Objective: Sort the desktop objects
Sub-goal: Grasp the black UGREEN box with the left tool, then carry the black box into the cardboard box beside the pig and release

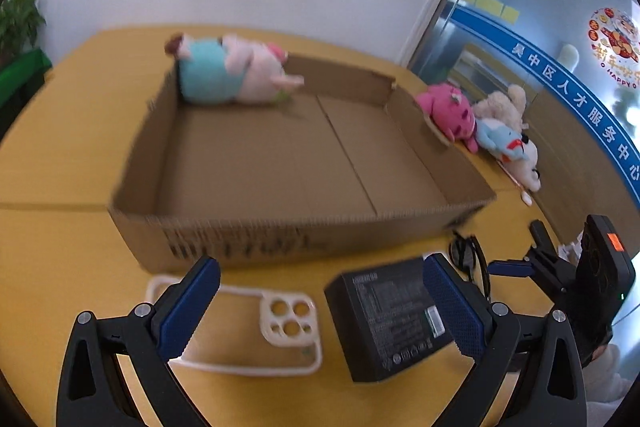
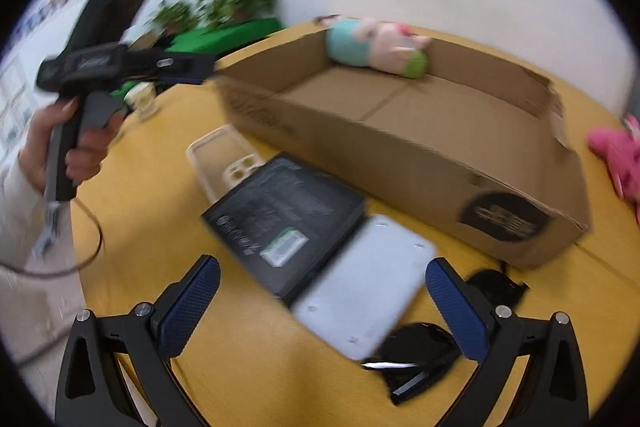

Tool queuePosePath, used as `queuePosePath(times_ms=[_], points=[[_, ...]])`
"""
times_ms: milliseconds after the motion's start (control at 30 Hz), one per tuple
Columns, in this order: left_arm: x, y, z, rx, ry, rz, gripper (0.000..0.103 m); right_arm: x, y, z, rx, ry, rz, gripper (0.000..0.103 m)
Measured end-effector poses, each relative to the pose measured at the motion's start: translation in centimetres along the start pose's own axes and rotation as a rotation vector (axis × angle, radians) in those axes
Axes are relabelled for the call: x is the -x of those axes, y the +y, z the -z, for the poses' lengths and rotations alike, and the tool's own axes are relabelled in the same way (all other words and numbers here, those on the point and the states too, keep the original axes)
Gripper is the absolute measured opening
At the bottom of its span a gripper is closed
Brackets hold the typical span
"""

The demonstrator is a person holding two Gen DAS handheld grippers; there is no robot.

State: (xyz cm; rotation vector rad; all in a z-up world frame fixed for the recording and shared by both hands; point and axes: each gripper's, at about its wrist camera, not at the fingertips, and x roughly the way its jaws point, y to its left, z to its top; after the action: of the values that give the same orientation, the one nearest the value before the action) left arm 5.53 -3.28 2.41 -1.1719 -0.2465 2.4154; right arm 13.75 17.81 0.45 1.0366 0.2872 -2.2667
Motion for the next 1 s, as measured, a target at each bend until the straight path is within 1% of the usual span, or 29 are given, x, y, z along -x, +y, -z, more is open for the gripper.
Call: queuePosePath(times_ms=[67, 100, 133, 200, 233, 267, 333, 367, 400, 433, 467, 500, 567, 600, 633, 700, 767, 800, 900, 967, 1000], points=[[-1.3, 0.1, 0.9, 0.019, 0.047, 0.017, 0.101, -1.2, 1.5, -0.2, 0.046, 0.002, -0.017, 0.103], [-1.9, 0.0, 1.4, 0.029, 0.067, 0.021, 0.098, -1.9, 2.0, -0.3, 0.056, 0.006, -0.034, 0.102], [-2.4, -0.1, 1.7, 0.038, 0.087, 0.034, 0.097, -2.6, 2.3, -0.4, 0.037, 0.005, -0.026, 0.101], [-3.2, -0.3, 2.2, 0.044, 0.113, 0.066, 0.093, -4.3, 2.6, -0.6, 0.041, 0.030, -0.032, 0.098], [-3.6, -0.5, 2.4, 0.044, 0.121, 0.078, 0.092, -4.8, 2.7, -0.6, 0.045, 0.039, -0.031, 0.094], [-3.9, -0.8, 2.7, 0.040, 0.131, 0.091, 0.090, -5.3, 2.8, -0.6, 0.050, 0.043, -0.025, 0.091], [-4.7, -1.1, 3.0, 0.040, 0.154, 0.122, 0.081, -6.2, 3.0, -0.5, 0.057, 0.057, -0.009, 0.087], [-5.2, -1.3, 3.2, 0.045, 0.172, 0.136, 0.071, -6.5, 2.8, -0.5, 0.050, 0.068, 0.000, 0.084], [-5.7, -1.7, 3.4, 0.039, 0.197, 0.140, 0.060, -6.6, 2.9, -0.3, 0.057, 0.056, -0.002, 0.082], [-6.1, -2.1, 3.6, 0.022, 0.209, 0.114, 0.060, -6.6, 2.9, -0.2, 0.057, 0.060, -0.011, 0.075], [-6.3, -2.6, 3.8, -0.005, 0.210, 0.075, 0.060, -6.8, 3.0, -0.2, 0.055, 0.073, -0.023, 0.073], [-6.2, -2.9, 4.0, -0.017, 0.203, 0.059, 0.061, -6.7, 3.1, -0.1, 0.058, 0.075, -0.038, 0.073], [-6.1, -2.6, 4.2, 0.011, 0.208, 0.066, 0.060, -6.1, 3.3, 0.2, 0.054, 0.067, -0.078, 0.073], [-6.0, -2.4, 4.4, 0.038, 0.214, 0.079, 0.057, -5.7, 3.2, 0.4, 0.041, 0.057, -0.105, 0.073], [-6.1, -2.1, 4.6, 0.063, 0.225, 0.097, 0.057, -5.4, 3.0, 0.6, 0.027, 0.041, -0.121, 0.073], [-6.1, -2.0, 5.1, 0.087, 0.226, 0.117, 0.058, -5.3, 2.8, 0.8, 0.018, 0.029, -0.090, 0.075], [-6.1, -2.0, 5.2, 0.090, 0.210, 0.110, 0.058, -5.8, 3.2, 0.6, 0.041, 0.037, -0.067, 0.081], [-6.0, -1.8, 5.2, 0.103, 0.205, 0.104, 0.058, -6.1, 3.6, 0.5, 0.057, 0.043, -0.041, 0.081], [-5.6, -1.5, 5.1, 0.125, 0.198, 0.084, 0.056, -6.7, 4.4, 0.4, 0.077, 0.042, -0.001, 0.079], [-5.0, -1.6, 4.9, 0.121, 0.187, 0.065, 0.054, -6.5, 4.6, 0.4, 0.078, 0.031, 0.004, 0.073], [-4.5, -1.8, 4.8, 0.118, 0.177, 0.060, 0.054, -6.2, 4.7, 0.3, 0.079, 0.022, 0.010, 0.073]])
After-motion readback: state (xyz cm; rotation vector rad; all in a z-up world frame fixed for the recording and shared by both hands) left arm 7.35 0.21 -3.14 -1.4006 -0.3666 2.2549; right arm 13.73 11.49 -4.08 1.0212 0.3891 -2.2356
